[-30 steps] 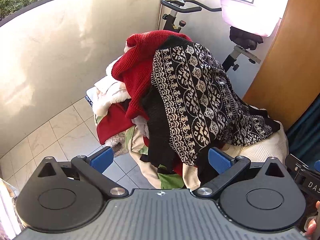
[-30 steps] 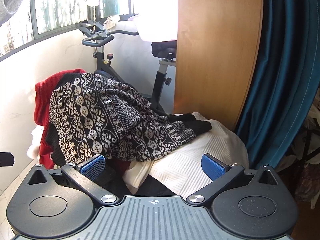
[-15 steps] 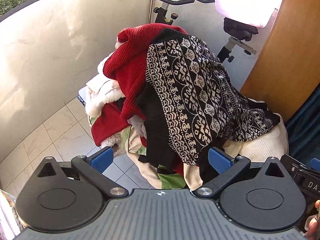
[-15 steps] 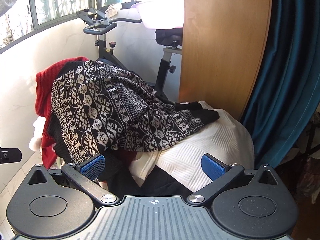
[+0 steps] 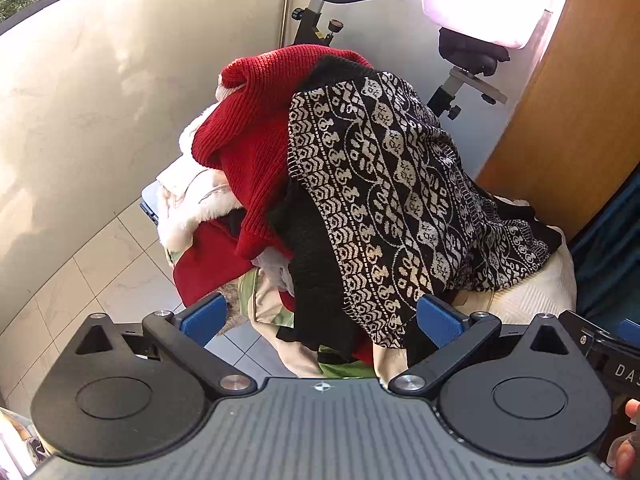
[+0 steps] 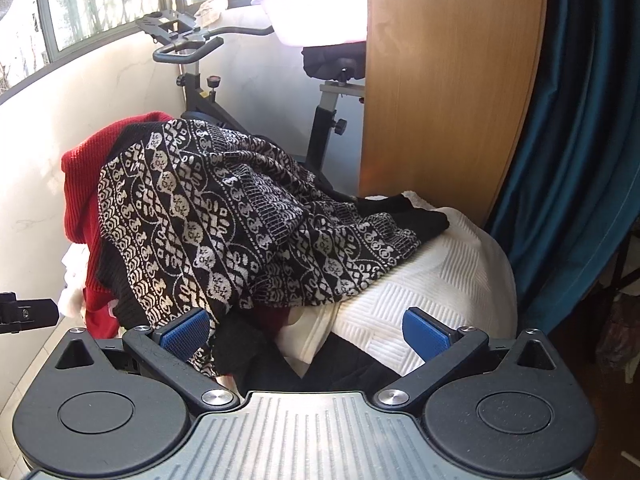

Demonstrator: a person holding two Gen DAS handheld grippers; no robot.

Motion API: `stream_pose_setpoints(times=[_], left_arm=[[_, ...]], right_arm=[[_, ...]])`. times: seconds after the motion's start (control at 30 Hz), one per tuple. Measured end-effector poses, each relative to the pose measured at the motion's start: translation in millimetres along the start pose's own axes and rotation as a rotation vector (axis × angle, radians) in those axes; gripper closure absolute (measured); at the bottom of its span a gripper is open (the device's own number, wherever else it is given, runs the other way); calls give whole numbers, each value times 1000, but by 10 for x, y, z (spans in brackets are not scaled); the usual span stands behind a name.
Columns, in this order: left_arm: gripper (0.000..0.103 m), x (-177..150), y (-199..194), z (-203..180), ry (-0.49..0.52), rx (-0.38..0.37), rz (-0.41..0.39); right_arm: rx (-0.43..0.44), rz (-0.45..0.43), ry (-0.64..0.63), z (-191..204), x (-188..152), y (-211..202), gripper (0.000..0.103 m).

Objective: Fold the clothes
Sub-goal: 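Approach the pile of clothes with both grippers open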

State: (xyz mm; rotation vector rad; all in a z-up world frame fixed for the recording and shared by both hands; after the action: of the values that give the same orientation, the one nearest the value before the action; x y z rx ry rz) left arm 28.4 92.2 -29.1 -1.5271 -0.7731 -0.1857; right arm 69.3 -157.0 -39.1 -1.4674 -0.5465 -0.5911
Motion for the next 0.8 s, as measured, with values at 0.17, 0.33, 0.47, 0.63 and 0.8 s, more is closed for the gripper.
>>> stream_pose_setpoints(times=[0.17,0.33,0.47,0.63,0.8], left_arm=[[0,6,95,65,11,22,30],[0,-6,171,202,-37,16,70],[0,11,182,284,-66,12,69],[0,19,254,327,-51,36,90],[0,101,347,379,-35,15,106]], right_arm=[[-3,8,-2,98,9,42,1],[0,34,-20,208,-20,107,1],[14,41,-39,294,-17,141,1],[9,56,-3,281,-25,210,1],[-7,82,49,284,-39,302,1]])
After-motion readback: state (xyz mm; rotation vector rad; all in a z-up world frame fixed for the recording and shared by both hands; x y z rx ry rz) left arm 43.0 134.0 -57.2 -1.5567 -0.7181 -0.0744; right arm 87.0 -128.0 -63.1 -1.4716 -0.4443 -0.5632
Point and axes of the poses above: each gripper's, at about its wrist camera, not at the fingertips, and y roughly the way its jaws point, z to its left, x to its top, the point moved 3 cm from there along y, roughly the way its jaws point, and after that the axes turned 3 degrees about -y, right-handed, at the moved point
